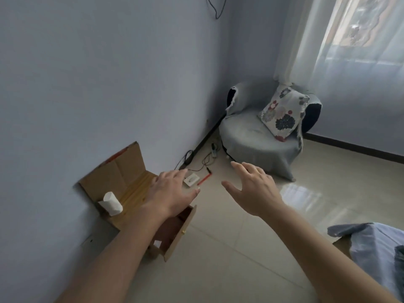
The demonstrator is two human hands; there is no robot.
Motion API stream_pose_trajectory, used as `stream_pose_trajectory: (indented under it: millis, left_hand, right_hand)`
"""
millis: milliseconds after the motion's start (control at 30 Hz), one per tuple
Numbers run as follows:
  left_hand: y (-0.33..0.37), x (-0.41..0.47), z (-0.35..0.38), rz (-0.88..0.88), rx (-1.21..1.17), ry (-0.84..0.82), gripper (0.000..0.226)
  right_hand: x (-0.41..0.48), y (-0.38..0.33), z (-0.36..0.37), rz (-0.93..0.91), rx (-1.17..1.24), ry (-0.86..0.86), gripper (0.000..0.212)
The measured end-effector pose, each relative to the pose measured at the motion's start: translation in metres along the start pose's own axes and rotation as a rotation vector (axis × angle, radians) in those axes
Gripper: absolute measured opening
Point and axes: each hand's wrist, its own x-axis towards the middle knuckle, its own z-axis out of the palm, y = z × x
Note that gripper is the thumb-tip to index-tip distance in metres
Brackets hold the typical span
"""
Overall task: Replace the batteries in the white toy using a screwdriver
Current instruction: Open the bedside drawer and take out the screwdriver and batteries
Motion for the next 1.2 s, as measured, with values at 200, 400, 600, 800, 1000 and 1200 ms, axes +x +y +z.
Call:
stream_pose_trajectory:
  millis: [200,400,600,800,1000,1200]
  left_hand:
    - [0.002,0.059,0.016,-0.157,-0.014,0.006,0.08]
    - [0.015,0.105,0.025,-0.373,-0.037,0.024,0.08]
    - [0.021,0.128,0.033,-0.547,-0.057,0.05,0.087]
    - [0.002,0.129,0.058,-0.683,-0.14,0.114,0.077]
    - [-0.034,0.124,0.096,-0.817,-0.148,0.072,0.07]
    - [-0.084,0.134,0.146,-0.913,-0.257,0.028,0.065]
  right_hand:
    - [0.091,0.033,0.026,-0.133,0.024,-0.076,0.072]
    - [0.179,0.059,0.035,-0.355,0.04,-0.166,0.071]
    - [0.243,0.065,0.05,-0.523,0.06,-0.238,0.069]
    - [0.281,0.049,0.088,-0.633,0.093,-0.311,0.067]
    - [0.299,0.021,0.151,-0.689,0.107,-0.419,0.065]
    - [0.316,-0.009,0.22,-0.702,0.032,-0.578,0.061]
